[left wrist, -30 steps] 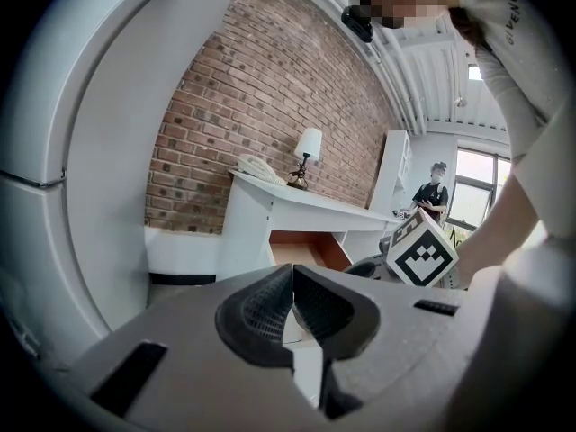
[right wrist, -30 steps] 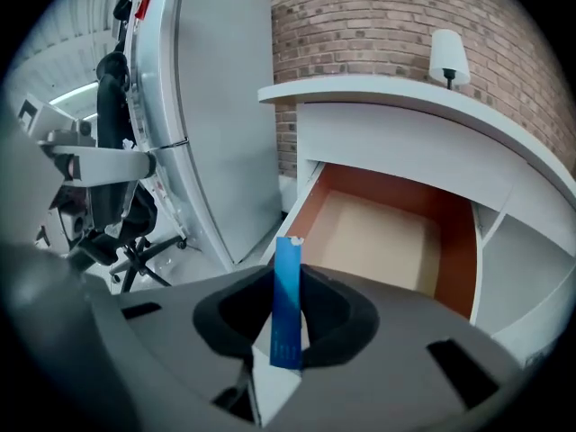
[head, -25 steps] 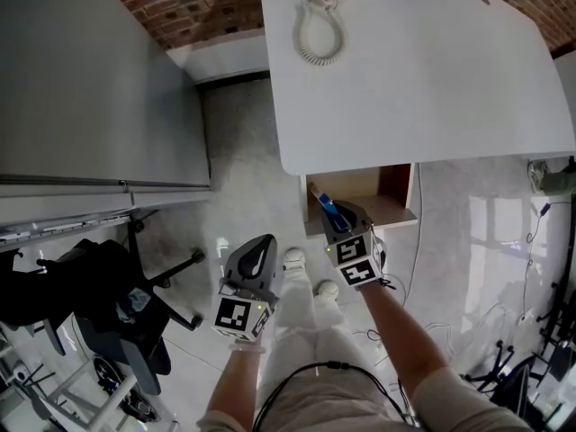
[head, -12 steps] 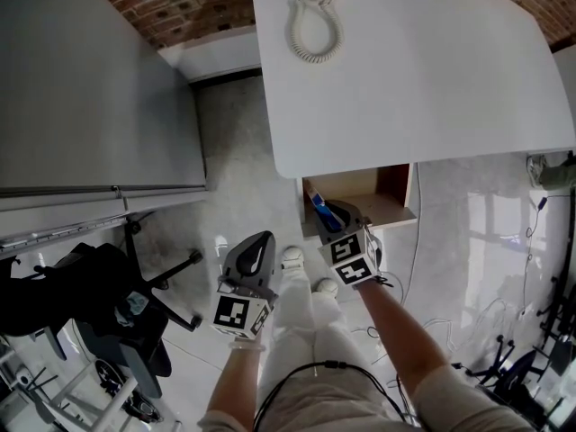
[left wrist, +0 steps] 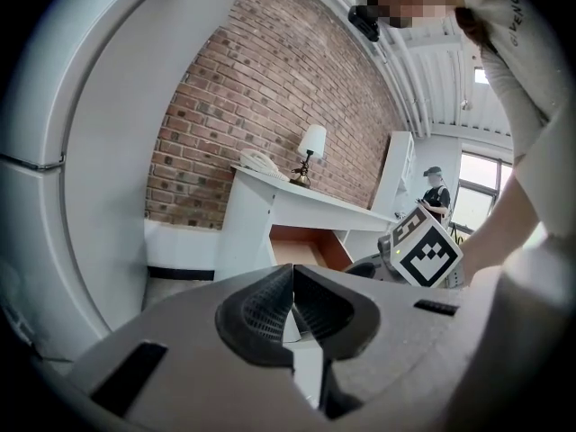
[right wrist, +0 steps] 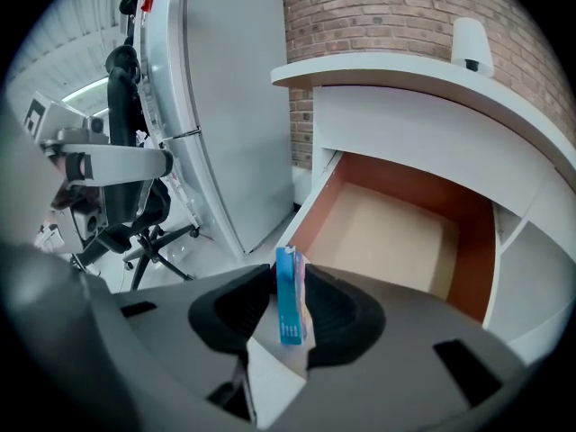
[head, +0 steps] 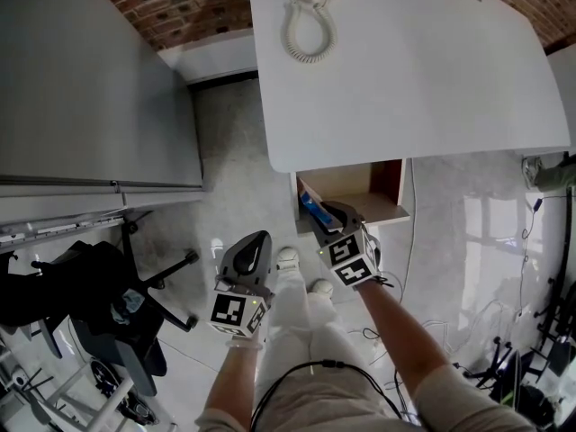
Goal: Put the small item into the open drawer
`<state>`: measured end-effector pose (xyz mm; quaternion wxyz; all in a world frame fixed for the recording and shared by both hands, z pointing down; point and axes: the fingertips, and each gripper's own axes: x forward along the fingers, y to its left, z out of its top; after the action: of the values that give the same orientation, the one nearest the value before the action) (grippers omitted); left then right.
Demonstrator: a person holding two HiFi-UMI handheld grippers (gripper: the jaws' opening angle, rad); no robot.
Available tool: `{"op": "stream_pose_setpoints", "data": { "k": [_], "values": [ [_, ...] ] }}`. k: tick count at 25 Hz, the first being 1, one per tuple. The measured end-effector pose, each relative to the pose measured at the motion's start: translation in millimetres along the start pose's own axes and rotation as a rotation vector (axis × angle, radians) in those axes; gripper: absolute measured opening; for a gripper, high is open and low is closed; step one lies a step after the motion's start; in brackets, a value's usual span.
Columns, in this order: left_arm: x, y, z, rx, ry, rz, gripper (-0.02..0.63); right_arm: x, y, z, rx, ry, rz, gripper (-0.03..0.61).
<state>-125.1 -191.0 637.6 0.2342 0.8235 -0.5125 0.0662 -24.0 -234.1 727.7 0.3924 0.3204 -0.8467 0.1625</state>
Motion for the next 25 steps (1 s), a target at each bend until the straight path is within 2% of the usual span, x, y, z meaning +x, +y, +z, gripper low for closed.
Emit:
{"op": "stream_pose_setpoints", "data": {
  "k": [4,14,25],
  "values": [
    [-3,-7,4,0.002,-0.013,0.0,0.006,-12,1,2,-0.007,-0.018,-0.002,0.129],
    [-8,-28,20,0.029,-0.032,-0.005,0.006,-51,6,14,-0.129,-0.067,-0.021,0.044],
    [-16,-45,54,0.061,-0.074,0.001,0.006,-103,-5,35,-0.103,-0.146,-0.055,0.008]
  ]
}}
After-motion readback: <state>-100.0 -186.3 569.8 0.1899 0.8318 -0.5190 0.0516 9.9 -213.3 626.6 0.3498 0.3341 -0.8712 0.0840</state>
